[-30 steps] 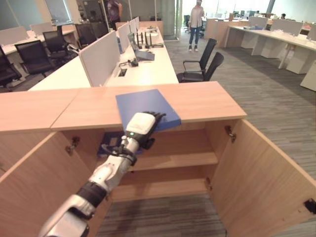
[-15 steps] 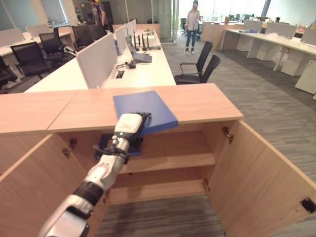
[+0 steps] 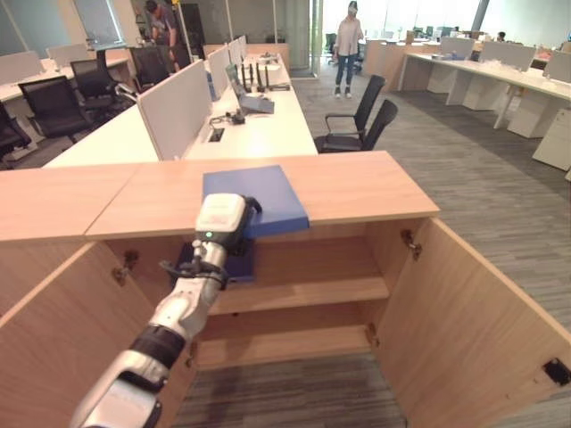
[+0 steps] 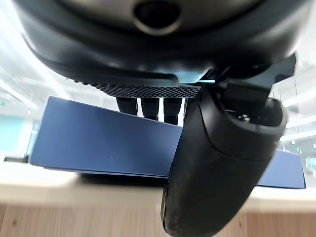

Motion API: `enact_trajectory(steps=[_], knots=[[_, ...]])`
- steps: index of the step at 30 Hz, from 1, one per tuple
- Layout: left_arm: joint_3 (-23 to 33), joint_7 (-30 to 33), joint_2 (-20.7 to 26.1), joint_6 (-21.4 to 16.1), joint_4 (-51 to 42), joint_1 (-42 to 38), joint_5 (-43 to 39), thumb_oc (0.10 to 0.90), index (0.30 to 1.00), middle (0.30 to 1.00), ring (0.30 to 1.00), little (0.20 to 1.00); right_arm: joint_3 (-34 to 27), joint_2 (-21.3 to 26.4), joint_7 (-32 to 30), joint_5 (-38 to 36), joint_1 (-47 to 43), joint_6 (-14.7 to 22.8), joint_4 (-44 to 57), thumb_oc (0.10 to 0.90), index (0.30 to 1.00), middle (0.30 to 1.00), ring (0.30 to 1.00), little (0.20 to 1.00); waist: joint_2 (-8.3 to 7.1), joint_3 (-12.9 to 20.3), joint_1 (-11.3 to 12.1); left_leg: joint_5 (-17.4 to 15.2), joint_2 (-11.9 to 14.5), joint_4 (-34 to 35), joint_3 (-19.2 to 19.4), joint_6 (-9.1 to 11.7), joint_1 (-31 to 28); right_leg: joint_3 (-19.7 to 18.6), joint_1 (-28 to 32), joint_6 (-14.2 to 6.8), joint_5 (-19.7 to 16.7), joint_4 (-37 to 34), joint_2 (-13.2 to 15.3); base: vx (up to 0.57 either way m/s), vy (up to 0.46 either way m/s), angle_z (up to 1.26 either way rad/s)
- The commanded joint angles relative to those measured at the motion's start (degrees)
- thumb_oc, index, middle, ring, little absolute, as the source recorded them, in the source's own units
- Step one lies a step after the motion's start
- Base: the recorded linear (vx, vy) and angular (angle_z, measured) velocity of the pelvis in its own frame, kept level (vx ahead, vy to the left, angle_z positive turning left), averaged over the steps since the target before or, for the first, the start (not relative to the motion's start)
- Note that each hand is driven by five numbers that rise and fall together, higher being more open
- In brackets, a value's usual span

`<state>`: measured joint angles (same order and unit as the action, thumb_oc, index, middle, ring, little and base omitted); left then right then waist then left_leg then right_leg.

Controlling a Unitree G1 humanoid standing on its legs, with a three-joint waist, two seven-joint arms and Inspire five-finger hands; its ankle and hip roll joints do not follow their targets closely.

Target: Put the empty folder in the office cabinet

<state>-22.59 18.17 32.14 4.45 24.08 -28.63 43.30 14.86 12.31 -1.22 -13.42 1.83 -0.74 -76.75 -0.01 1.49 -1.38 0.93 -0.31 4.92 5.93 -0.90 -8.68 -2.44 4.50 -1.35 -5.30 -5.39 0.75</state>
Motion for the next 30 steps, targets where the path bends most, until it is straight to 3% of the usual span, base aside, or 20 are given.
enact_trajectory(steps=[1,6,8,12,13,14,15,16,18,19,20,24,30], knots=[[1.8,-3.2,-0.4,-0.5,2.8,-3.1,-1.3,0.4,0.3,0.3,0.3,0.3,1.6,-3.1,2.5,1.9,-1.9,0.4,-3.4,0.8,0.9,0.9,0.9,0.9,-1.73,0.8,-0.2,-4.0,-1.7,0.1,-3.0,0.2,0.3,0.9,1.6,-3.5,1.1,0.4,1.7,0.0,0.0,0.0],[4.5,-2.9,-0.8,-2.7,-2.5,0.8,-4.9,0.4,0.3,0.3,0.3,0.3,1.1,-3.3,2.3,1.5,-1.7,0.7,-3.5,0.8,0.9,0.9,0.9,0.9,-1.74,0.8,0.1,-4.0,-1.8,0.1,-3.2,0.2,0.3,1.1,1.6,-3.4,1.1,0.4,1.7,0.01,0.001,0.0],[6.9,-2.9,-1.3,-5.7,-9.9,5.6,-9.2,0.4,0.3,0.3,0.3,0.3,0.1,-3.6,1.9,0.9,-1.5,1.1,-3.6,0.8,0.9,0.9,0.9,0.9,-1.94,0.8,0.6,-3.5,-1.9,0.1,-3.5,0.2,0.6,1.3,1.3,-3.3,0.7,0.4,1.8,0.0,0.0,0.0],[6.6,-5.9,-3.3,-11.0,-19.0,9.7,-20.5,0.4,0.3,0.3,0.3,0.3,-1.0,-3.7,1.2,-0.3,-1.4,1.9,-3.6,0.8,0.9,0.9,0.9,0.9,-1.96,0.5,0.9,-3.3,-2.0,0.1,-3.9,0.2,0.8,1.8,1.3,-3.3,0.7,0.4,1.9,0.0,0.002,0.02],[6.6,-6.0,-3.2,-10.9,-19.1,9.7,-20.6,0.4,0.3,0.3,0.3,0.3,-1.0,-3.7,1.2,-0.3,-1.4,1.9,-3.6,0.8,0.9,0.9,0.9,0.9,-1.96,0.5,0.9,-3.3,-2.0,0.1,-3.9,0.2,0.8,1.8,1.3,-3.3,0.7,0.4,1.9,0.0,0.004,0.07],[6.0,-8.4,-3.7,-12.7,-21.9,10.7,-25.3,0.4,0.3,0.3,0.3,0.3,-1.2,-3.7,1.1,-0.5,-1.5,2.2,-3.6,0.8,0.9,0.9,0.9,0.9,-1.95,0.5,1.0,-3.3,-2.0,0.1,-3.9,0.2,0.8,1.9,1.3,-3.3,0.6,0.4,1.9,0.02,0.014,0.11],[6.2,-15.8,-4.3,-17.3,-29.3,14.2,-48.0,0.4,0.3,0.3,0.3,0.3,-1.5,-3.2,1.5,-0.7,-1.7,2.5,-3.2,0.8,0.9,0.9,0.9,0.9,-1.72,0.2,0.9,-3.6,-1.9,0.1,-3.8,0.2,0.5,2.1,1.6,-3.5,0.8,0.4,1.9,-0.01,0.015,0.07],[6.8,-19.8,-4.1,-18.6,-32.9,16.6,-60.7,0.4,0.3,0.3,0.3,0.3,-1.4,-3.0,1.8,-0.6,-2.0,2.6,-2.9,0.8,0.9,0.9,0.9,0.9,-1.71,0.1,1.0,-3.3,-1.9,0.1,-3.6,0.3,0.7,2.1,1.4,-3.6,0.4,0.4,2.0,0.0,0.0,0.0],[5.8,-27.6,-6.1,-18.4,-37.5,21.2,-82.8,0.4,0.3,0.3,0.3,0.3,-1.0,-3.3,3.0,-1.1,-2.7,3.0,-1.9,0.8,0.9,0.9,0.9,0.9,-1.61,-0.1,1.0,-3.7,-1.8,0.1,-3.2,0.4,0.4,1.9,1.7,-3.6,0.5,0.4,2.0,0.0,0.0,0.0],[3.6,-30.5,-7.1,-17.6,-38.8,21.9,-90.0,0.4,0.3,0.3,0.3,0.3,-0.9,-3.6,3.4,-1.7,-3.2,3.1,-1.6,0.8,0.9,0.9,0.9,0.9,-1.73,0.0,1.0,-3.7,-1.8,0.1,-3.0,0.4,0.5,1.7,1.4,-3.6,0.3,0.4,2.0,0.0,0.0,0.0],[0.3,-33.8,-8.4,-14.9,-39.1,21.9,-98.5,0.4,0.3,0.3,0.3,0.3,-0.5,-3.9,3.9,-2.2,-3.7,3.6,-1.4,0.8,0.9,0.9,0.9,0.9,-1.85,-0.2,0.9,-3.8,-1.7,0.1,-2.9,0.3,0.4,1.5,1.6,-3.6,0.3,0.4,1.9,0.0,0.0,0.0],[-3.9,-35.1,-8.7,-14.0,-39.8,21.9,-108.2,0.4,0.3,0.3,0.3,0.3,-0.2,-4.3,3.3,-2.9,-4.2,4.6,-1.6,0.8,0.9,0.9,0.9,0.9,-2.11,-0.4,0.8,-3.7,-1.7,0.1,-3.0,0.3,0.8,1.1,1.2,-3.5,0.2,0.4,1.8,-0.01,-0.005,-0.06],[-3.9,-35.5,-8.9,-13.9,-37.5,24.1,-112.3,0.4,0.3,0.3,0.3,0.3,-0.1,-4.5,2.7,-3.3,-4.1,6.0,-1.3,0.8,0.9,0.9,0.9,0.9,-2.21,-0.7,1.0,-3.6,-1.8,0.1,-3.2,0.2,1.0,1.1,1.2,-3.5,0.3,0.4,1.8,-0.01,0.002,-0.08]])
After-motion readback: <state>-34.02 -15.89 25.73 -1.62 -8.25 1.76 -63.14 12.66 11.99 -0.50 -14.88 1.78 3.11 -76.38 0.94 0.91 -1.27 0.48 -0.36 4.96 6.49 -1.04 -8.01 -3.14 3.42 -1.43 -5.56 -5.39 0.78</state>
